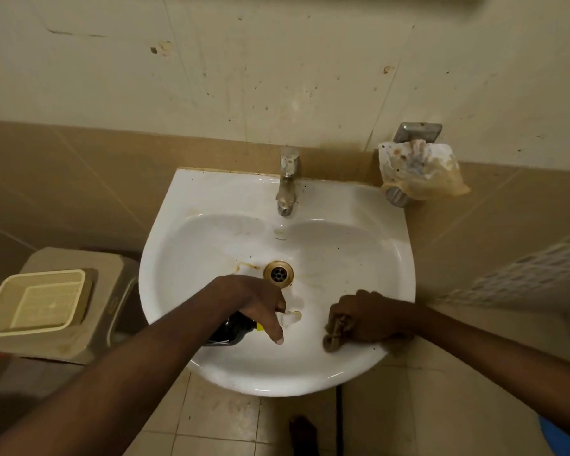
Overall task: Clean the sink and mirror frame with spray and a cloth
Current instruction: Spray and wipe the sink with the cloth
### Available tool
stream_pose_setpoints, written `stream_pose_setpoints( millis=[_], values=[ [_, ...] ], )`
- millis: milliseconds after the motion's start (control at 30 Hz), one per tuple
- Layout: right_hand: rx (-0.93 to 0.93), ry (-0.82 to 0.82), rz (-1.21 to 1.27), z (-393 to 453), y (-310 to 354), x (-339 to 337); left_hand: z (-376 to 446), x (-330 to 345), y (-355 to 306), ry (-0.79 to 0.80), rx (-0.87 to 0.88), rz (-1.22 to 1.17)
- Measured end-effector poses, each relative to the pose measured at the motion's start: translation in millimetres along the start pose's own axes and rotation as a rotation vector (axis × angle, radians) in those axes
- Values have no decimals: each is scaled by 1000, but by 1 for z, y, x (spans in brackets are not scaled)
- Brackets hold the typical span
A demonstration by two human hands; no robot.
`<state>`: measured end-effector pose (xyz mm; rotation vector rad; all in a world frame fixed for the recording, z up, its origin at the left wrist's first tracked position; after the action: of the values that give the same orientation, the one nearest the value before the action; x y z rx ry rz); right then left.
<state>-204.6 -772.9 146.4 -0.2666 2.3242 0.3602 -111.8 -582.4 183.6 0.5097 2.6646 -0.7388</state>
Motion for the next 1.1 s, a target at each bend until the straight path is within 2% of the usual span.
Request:
stream_pose_setpoints(
  millis=[67,167,233,300,367,500,600,700,800,867,967,1067,1100],
  values=[
    [136,-80,-224,15,-12,-5,7,2,2,-15,10,24],
    [276,-387,-676,38,-39,-31,15,-3,8,-109,42,85],
    [241,-577,-1026,48,-50,-51,17,-10,16,-171,41,94],
    [206,-646,-1175,55,-54,-57,19,-16,25,-229,29,119],
    [136,-709,-1193,54,-59,-53,19,-18,30,-300,26,180],
    [64,-768,-1045,29,-64,-43,14,-25,45,-365,29,274],
    [86,-855,-1166,47,-55,-57,10,-30,56,-415,7,291],
    [-59,-947,-1254,98,-21,-67,6,-38,60,-504,-37,361],
    [-109,-1007,-1232,109,-14,-63,5,-49,63,-473,-113,399],
    [-58,-1010,-1224,89,-29,-62,4,-53,66,-449,-145,397],
    [20,-1125,-1201,65,-45,-72,3,-53,65,-457,-136,445],
    [-147,-1126,-1301,95,-16,-83,-7,-55,63,-488,-152,473],
    [-151,-1126,-1289,112,1,-87,-11,-57,66,-488,-170,457]
  ],
)
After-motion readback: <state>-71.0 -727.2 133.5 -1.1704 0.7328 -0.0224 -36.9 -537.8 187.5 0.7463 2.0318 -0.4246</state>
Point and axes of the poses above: each hand's wrist, its own z-axis towards the middle knuckle, its own x-axis out of the palm, y = z × x, the point moved 3 cm from there along z, towards the middle knuckle, and after that the axes turned 12 degrees about -z, right-handed, at the moved point
